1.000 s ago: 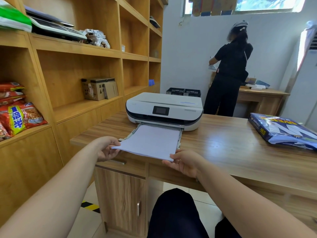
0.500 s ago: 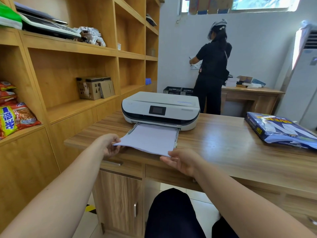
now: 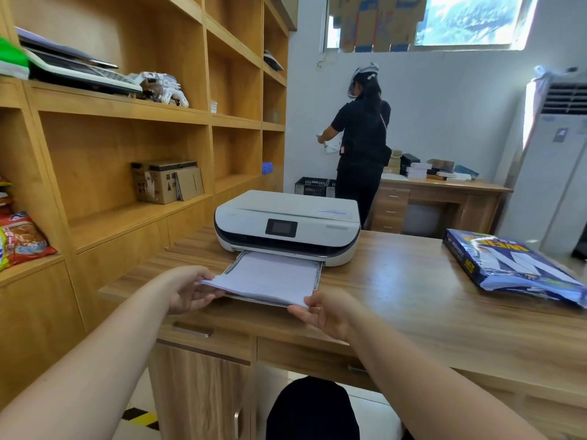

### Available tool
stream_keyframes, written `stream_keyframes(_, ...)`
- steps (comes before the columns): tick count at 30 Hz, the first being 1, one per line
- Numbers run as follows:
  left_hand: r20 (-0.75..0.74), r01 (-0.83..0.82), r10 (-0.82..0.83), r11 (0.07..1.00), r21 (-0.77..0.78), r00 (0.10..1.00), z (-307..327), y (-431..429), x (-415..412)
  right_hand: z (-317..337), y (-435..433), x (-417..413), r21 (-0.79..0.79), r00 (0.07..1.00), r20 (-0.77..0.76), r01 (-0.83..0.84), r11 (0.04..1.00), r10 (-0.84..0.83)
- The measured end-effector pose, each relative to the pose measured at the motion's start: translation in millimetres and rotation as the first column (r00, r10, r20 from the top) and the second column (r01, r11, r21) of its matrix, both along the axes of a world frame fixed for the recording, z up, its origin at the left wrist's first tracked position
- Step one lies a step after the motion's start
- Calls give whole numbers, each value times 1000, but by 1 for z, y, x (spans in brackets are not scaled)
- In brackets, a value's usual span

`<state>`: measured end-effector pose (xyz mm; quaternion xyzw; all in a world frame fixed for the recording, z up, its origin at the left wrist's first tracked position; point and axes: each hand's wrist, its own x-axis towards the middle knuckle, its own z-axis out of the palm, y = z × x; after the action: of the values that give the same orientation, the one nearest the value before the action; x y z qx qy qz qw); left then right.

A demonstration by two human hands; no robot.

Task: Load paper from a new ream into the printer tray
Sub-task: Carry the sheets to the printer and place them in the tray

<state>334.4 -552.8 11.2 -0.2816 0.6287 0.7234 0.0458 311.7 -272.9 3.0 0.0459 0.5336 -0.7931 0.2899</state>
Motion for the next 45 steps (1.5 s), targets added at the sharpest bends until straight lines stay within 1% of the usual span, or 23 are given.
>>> stream_keyframes(4,95,42,-37,998,-49,995,0,-9,-4,1,1,-4,44,1000,19,-7,999,6)
stream_keyframes(10,129,46,-31,992,-115,991,-8,-10,-14,-7,3,-9,133,993,74,-99,986,90)
stream_keyframes(14,116,28,-13,991,-130,993,-14,-15,-22,-4,4,-11,193,994,34,-105,976,101)
stream_keyframes(18,83,25,-14,991,-130,996,-17,-15,-30,0,2,-18,201,995,11,-95,975,95)
stream_keyframes(23,105,27,-12,989,-143,994,-15,-18,-46,2,2,-36,243,994,-30,-95,965,105)
stream_keyframes(29,102,41,-26,988,-150,994,-7,-16,-64,4,4,-52,236,991,-47,-107,966,122)
stream_keyframes(34,91,30,-18,991,-131,996,-5,-12,-78,2,7,-65,310,984,-120,-86,947,129)
stream_keyframes(38,80,15,-6,993,-113,997,-8,-10,-83,4,10,-73,295,975,-130,-133,946,177)
stream_keyframes(42,69,18,-11,995,-99,998,-3,-9,-86,4,12,-79,255,977,-113,-147,956,181)
stream_keyframes(45,69,27,-21,995,-93,997,0,-11,-92,4,12,-84,275,976,-122,-142,951,181)
